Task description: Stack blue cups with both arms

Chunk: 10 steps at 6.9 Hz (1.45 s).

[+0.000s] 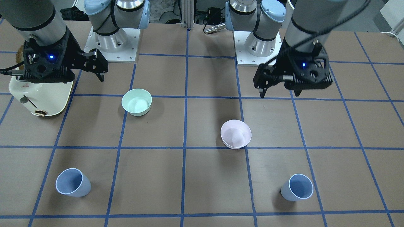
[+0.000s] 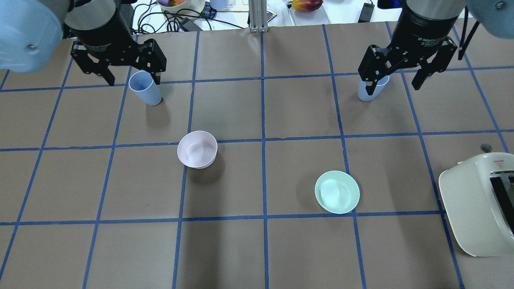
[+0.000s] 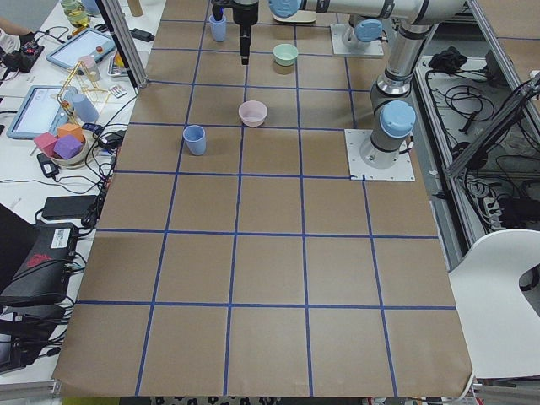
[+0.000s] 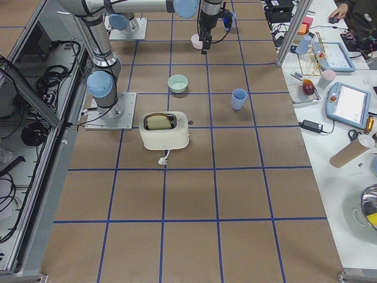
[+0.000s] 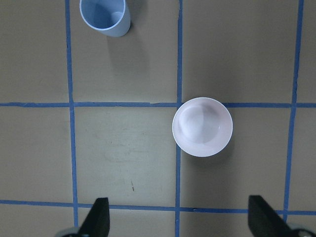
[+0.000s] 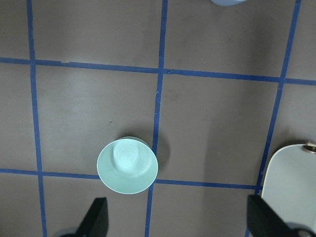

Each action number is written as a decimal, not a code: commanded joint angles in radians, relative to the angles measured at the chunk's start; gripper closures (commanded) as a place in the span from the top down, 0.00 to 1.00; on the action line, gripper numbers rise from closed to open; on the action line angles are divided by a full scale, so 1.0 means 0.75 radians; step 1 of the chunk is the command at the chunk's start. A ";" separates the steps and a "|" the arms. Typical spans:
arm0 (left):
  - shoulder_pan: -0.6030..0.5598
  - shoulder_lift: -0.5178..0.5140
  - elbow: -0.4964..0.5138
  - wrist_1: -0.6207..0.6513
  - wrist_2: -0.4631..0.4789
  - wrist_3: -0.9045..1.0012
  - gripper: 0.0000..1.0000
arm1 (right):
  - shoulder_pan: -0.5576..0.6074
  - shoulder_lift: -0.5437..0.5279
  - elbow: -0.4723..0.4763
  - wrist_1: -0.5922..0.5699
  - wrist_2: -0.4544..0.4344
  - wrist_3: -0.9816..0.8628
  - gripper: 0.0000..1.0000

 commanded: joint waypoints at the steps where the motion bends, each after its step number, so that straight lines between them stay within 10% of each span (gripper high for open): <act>1: 0.042 -0.271 -0.014 0.356 0.002 0.105 1.00 | 0.000 0.008 -0.008 -0.006 0.000 0.020 1.00; 7: 0.190 -0.581 -0.012 0.759 -0.006 0.525 0.86 | -0.192 0.286 -0.014 -0.543 -0.018 -0.152 1.00; 9: 0.190 -0.591 -0.012 0.759 -0.012 0.527 0.11 | -0.207 0.425 -0.014 -0.770 -0.018 -0.161 1.00; 10: 0.190 -0.595 -0.012 0.759 -0.012 0.527 0.00 | -0.207 0.474 -0.014 -0.842 -0.018 -0.165 1.00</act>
